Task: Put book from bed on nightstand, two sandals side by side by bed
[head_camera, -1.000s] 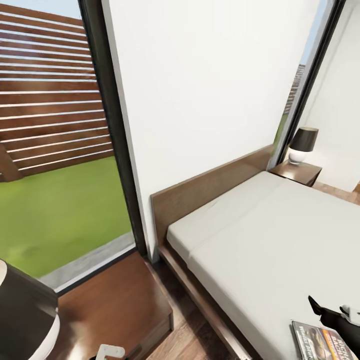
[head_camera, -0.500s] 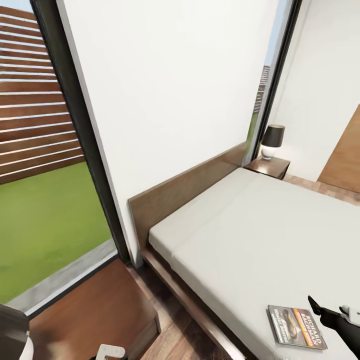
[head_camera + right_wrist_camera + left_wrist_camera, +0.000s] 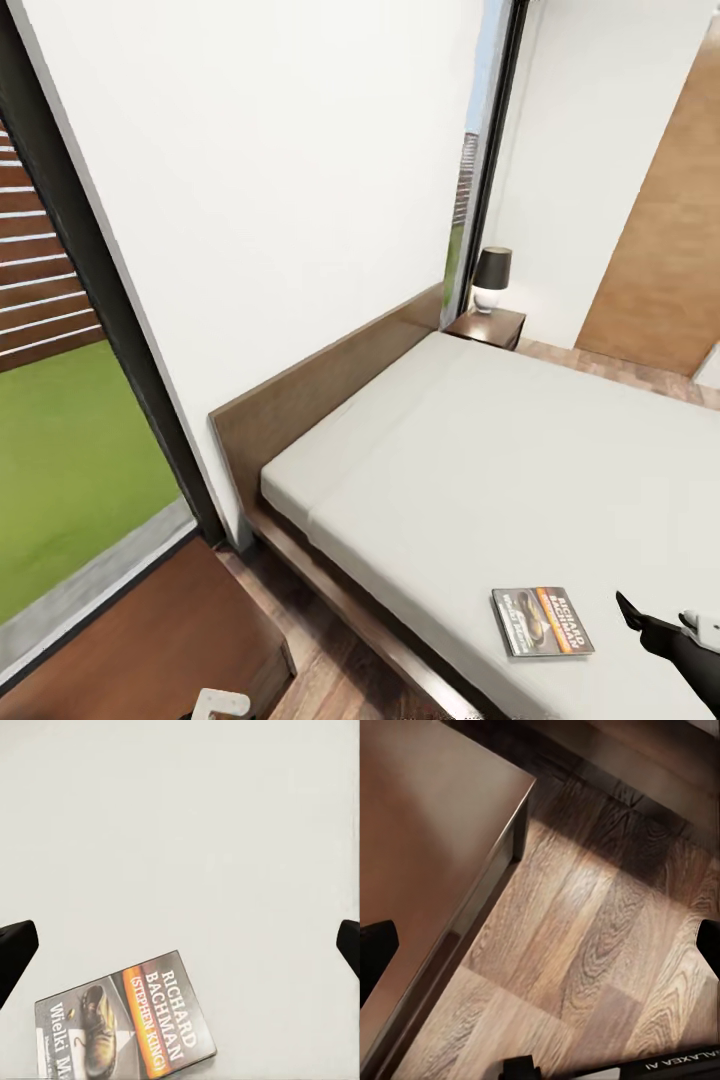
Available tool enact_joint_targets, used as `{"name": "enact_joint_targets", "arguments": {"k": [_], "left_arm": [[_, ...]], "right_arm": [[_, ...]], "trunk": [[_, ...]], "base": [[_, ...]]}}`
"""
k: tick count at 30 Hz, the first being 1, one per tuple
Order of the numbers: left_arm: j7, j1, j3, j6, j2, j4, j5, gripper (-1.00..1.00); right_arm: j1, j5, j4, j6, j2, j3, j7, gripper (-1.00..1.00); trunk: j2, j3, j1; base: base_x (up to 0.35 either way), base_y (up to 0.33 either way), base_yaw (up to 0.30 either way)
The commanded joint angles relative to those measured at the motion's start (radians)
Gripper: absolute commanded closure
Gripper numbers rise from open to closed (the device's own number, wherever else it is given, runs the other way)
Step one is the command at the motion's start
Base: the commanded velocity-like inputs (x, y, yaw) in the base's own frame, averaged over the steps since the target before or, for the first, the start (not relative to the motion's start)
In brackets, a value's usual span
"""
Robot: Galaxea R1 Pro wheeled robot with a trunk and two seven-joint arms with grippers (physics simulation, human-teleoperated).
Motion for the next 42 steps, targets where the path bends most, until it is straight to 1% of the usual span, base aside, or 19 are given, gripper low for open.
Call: {"name": "enact_joint_targets", "arguments": {"k": [1,18,22,24,27,31,34,39,42], "left_arm": [[-0.004,0.0,0.008,-0.003,0.0,0.0,-0.007,-1.0],[-0.004,0.0,0.008,-0.003,0.0,0.0,-0.007,-1.0],[-0.004,0.0,0.008,-0.003,0.0,0.0,-0.007,-1.0],[-0.004,0.0,0.008,-0.003,0.0,0.0,-0.007,-1.0],[-0.004,0.0,0.008,-0.003,0.0,0.0,-0.007,-1.0],[-0.004,0.0,0.008,-0.003,0.0,0.0,-0.007,-1.0],[-0.004,0.0,0.008,-0.003,0.0,0.0,-0.007,-1.0],[-0.004,0.0,0.008,-0.003,0.0,0.0,-0.007,-1.0],[-0.004,0.0,0.008,-0.003,0.0,0.0,-0.007,-1.0]], "right_arm": [[-0.001,-0.003,0.001,-0.002,0.0,-0.003,0.007,-1.0],[-0.001,-0.002,0.003,-0.003,0.002,-0.001,0.007,-1.0],[-0.001,0.0,0.03,-0.003,0.002,0.0,0.007,-1.0],[-0.001,0.01,0.042,-0.003,0.002,0.0,0.007,-1.0],[-0.001,0.048,0.058,-0.003,0.002,0.0,0.007,-1.0],[-0.001,0.147,0.106,-0.018,0.002,0.0,0.006,-1.0],[-0.001,0.171,0.139,-0.037,0.002,0.0,0.006,-1.0],[-0.001,0.186,0.161,-0.046,0.002,0.0,0.007,-1.0],[-0.001,0.224,0.21,-0.048,0.003,0.001,0.007,-1.0]], "trunk": [[0.007,0.002,-0.004],[0.126,0.055,-0.069],[0.154,0.068,-0.084],[0.168,0.074,-0.092],[0.189,0.084,-0.104],[0.217,0.096,-0.119],[0.238,0.106,-0.13],[0.273,0.121,-0.15],[0.294,0.131,-0.161]], "base": [[0.0,0.0,-0.283],[0.0,0.0,-0.283],[0.0,0.0,-0.283],[0.0,0.0,-0.283],[0.0,0.0,-0.283],[0.0,0.0,-0.283],[0.0,0.0,-0.283],[0.0,0.0,-0.283],[0.0,0.0,-0.283]]}}
